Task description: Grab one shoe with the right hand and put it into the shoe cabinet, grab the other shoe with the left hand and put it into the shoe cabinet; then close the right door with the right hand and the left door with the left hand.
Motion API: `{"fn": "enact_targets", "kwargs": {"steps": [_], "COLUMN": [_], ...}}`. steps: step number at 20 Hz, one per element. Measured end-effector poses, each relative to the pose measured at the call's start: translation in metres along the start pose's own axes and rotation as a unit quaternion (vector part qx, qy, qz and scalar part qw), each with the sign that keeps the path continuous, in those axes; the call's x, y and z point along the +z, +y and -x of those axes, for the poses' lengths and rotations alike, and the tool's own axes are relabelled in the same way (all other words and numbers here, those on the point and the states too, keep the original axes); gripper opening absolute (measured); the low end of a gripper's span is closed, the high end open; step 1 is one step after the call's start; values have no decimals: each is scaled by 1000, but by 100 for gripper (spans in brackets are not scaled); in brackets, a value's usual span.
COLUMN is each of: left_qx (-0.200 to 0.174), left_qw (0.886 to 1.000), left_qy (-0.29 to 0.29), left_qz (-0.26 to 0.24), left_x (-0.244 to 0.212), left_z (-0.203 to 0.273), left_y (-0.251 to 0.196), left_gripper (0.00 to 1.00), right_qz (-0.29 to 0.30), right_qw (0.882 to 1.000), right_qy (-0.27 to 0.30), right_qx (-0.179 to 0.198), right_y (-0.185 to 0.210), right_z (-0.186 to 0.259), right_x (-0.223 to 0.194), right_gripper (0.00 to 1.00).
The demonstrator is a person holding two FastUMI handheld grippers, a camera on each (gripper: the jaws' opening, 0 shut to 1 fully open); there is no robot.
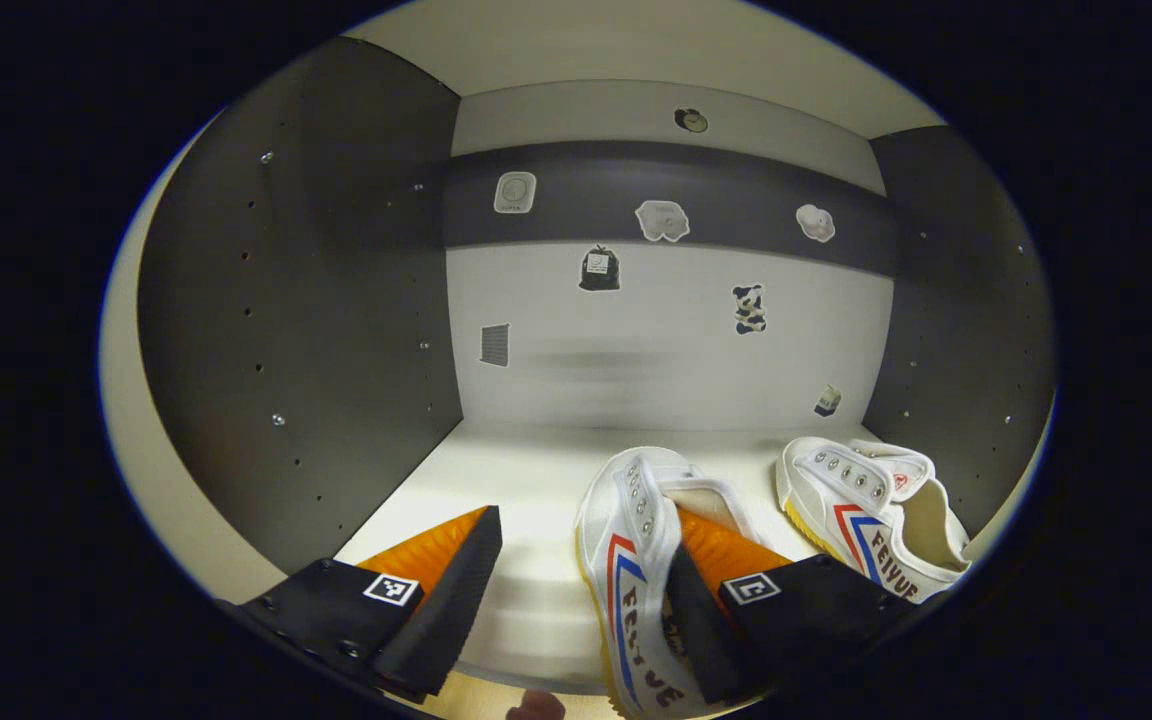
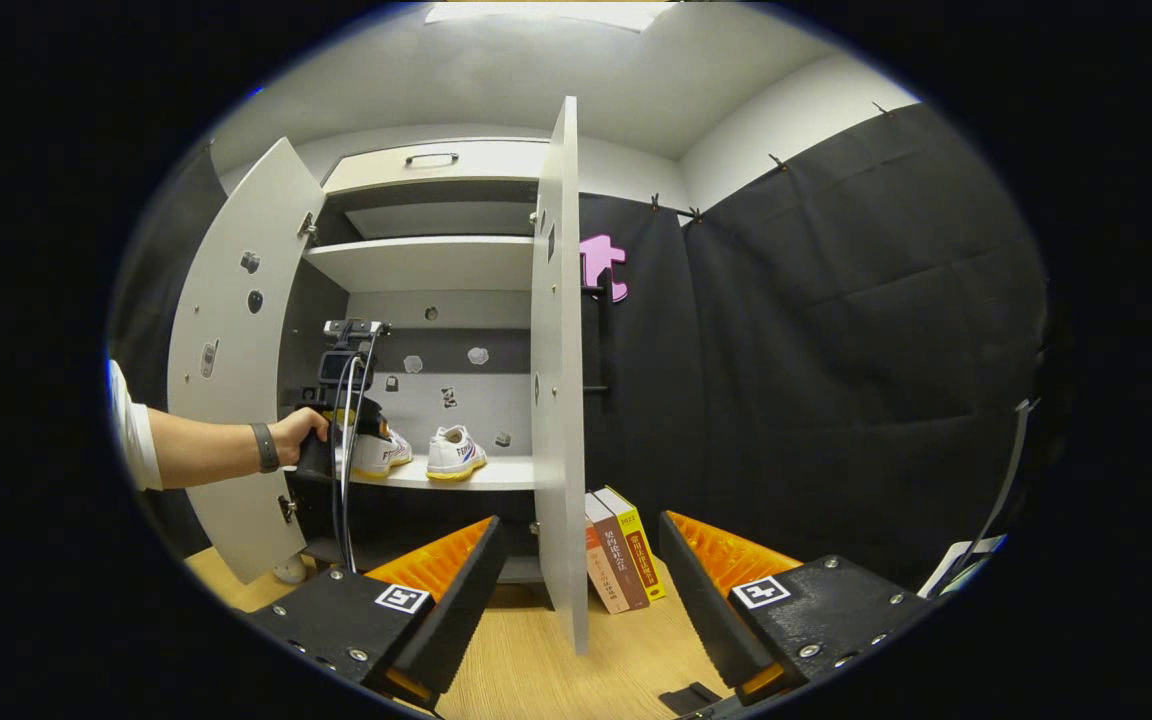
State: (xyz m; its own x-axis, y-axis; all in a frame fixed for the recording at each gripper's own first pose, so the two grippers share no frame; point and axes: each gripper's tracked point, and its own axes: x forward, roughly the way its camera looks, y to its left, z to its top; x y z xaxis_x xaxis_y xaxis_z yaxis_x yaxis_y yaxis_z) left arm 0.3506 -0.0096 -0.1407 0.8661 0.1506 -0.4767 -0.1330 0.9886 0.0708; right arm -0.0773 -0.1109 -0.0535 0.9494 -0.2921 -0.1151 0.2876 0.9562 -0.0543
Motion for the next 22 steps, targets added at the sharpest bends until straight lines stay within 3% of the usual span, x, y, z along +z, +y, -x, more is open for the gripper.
{"fn": "enact_targets", "kwargs": {"steps": [2,5,7,8,10,15,16,19,22], "left_qx": [-18,-27,-43,-51,-66,-97,-96,-99,-81], "left_qw": [1000,996,994,993,991,988,988,983,983], "left_qy": [-14,-90,-104,-109,-115,-110,-114,-144,-163], "left_qz": [18,1,-6,-4,6,41,42,55,37], "left_x": [5,49,57,58,53,17,11,-3,-17], "left_z": [13,41,73,88,120,185,196,233,264], "left_y": [-2,-1,-9,-11,-14,-15,-10,0,13], "left_gripper": [95,97,95,97,97,97,97,97,99], "right_qz": [-1,-4,-6,-8,-15,-18,-16,-13,-26], "right_qw": [1000,1000,1000,999,999,999,999,999,998], "right_qy": [-3,-5,-9,-11,-13,-13,-12,-22,-27], "right_qx": [7,18,25,29,39,47,46,45,51], "right_y": [3,9,12,14,18,13,9,-6,-25], "right_z": [-4,-7,-10,-11,-14,-17,-19,-25,-36], "right_x": [2,5,8,9,11,11,13,32,56], "right_gripper": [94,98,94,98,94,98,94,94,94]}}
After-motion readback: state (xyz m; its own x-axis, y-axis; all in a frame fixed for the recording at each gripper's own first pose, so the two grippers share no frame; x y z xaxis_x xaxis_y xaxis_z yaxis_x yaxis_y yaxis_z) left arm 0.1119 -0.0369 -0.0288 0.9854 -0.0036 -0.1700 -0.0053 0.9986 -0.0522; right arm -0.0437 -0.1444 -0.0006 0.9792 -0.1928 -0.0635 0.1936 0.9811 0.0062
